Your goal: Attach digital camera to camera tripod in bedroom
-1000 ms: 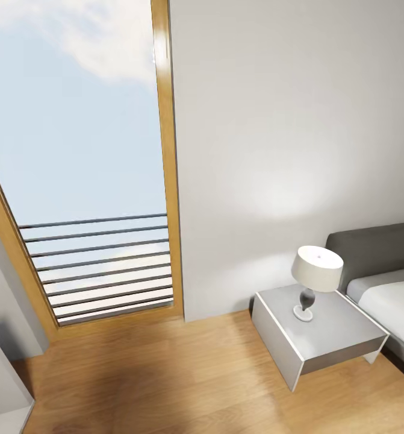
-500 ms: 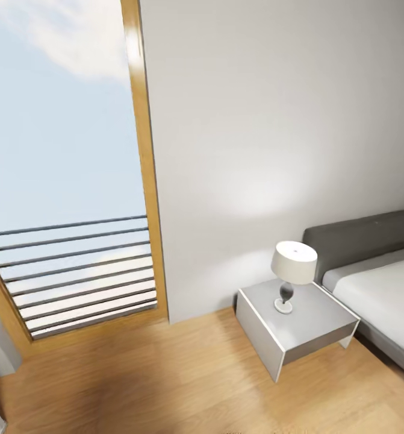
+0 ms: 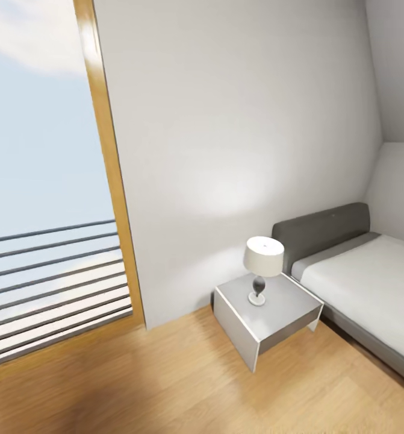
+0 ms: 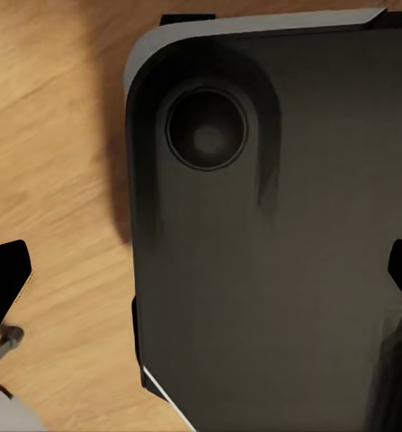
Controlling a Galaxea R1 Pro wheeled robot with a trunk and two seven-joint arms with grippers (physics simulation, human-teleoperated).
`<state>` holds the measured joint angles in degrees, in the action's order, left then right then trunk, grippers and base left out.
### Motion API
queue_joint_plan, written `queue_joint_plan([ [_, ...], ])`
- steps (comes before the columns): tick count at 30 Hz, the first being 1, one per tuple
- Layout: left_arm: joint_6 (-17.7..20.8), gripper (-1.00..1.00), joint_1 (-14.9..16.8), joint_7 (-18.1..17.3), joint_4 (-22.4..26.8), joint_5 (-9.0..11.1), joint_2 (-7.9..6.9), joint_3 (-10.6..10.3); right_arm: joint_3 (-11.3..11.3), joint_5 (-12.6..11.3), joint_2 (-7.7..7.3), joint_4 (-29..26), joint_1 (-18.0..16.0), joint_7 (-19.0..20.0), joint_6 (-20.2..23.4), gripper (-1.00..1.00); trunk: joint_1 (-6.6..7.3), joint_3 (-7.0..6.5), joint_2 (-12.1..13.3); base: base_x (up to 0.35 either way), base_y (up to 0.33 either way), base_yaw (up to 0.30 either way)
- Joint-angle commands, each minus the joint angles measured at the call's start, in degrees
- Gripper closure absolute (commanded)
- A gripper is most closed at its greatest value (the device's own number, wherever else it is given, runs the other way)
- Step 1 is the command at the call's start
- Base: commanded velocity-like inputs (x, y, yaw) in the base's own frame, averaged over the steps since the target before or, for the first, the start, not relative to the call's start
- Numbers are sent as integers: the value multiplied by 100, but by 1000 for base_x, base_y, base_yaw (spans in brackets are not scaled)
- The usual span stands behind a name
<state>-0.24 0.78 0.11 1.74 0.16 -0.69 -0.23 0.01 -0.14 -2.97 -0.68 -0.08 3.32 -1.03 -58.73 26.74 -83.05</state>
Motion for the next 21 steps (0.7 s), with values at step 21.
queue_joint_plan([
  [21, 6, -100, 1, -17, 2, -6, -142, -44, -1, -4, 24, -2, -1, 19, -11, -100, 0, -39, -3, 0, 0, -300],
])
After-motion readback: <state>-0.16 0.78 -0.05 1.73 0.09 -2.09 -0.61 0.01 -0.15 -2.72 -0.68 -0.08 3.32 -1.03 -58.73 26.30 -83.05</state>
